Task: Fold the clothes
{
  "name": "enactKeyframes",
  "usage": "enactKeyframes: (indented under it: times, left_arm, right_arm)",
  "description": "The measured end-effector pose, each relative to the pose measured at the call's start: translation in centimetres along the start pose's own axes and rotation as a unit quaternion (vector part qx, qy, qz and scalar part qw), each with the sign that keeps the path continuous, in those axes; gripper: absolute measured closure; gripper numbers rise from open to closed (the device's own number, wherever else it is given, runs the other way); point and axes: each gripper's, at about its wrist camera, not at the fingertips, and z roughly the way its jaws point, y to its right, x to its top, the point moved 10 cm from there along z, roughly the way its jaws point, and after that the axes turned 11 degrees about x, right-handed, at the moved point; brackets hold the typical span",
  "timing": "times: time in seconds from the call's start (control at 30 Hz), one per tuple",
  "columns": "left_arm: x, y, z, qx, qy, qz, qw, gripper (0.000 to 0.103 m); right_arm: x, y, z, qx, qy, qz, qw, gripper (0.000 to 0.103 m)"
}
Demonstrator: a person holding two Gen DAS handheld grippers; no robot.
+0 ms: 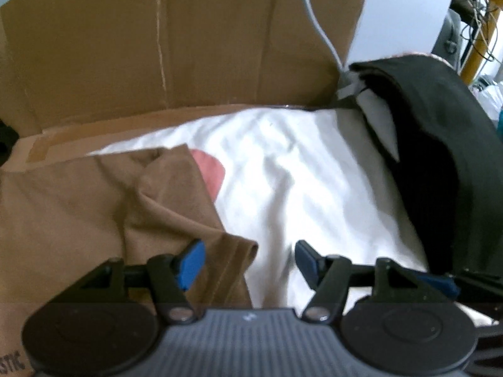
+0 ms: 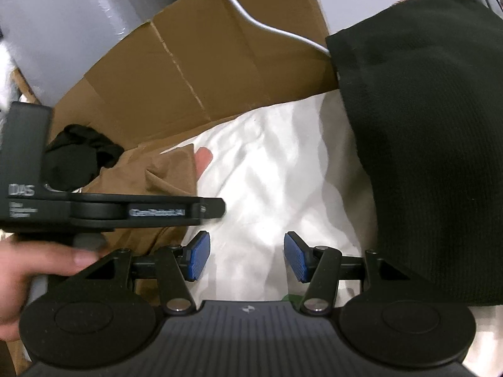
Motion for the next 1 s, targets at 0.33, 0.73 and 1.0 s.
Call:
enactKeyframes:
  times: [0.33,0.73,1.0]
  left_arm:
    - [-0.2,-0.5,-0.1,0.017,0.01,-0.008,0.9998,0.055]
    - [0.9,-4.1,-2.5,0.008,-0.012,-0.07,0.9974,0.093]
    - [1.2,-7.3,-4.2,0.007,-0.004,-0.098,0.9952,0.094]
  right_arm:
    - [0.2,0.2,-0.5,0.009,0.002,0.015,1.0,0.046]
    - [0.4,-0.7,-0.6,0.008,0.01,-0.001,1.0,0.046]
    - [0.2,-0.6,-0.3,-0.002,0.007,-0.003,1.0,0.046]
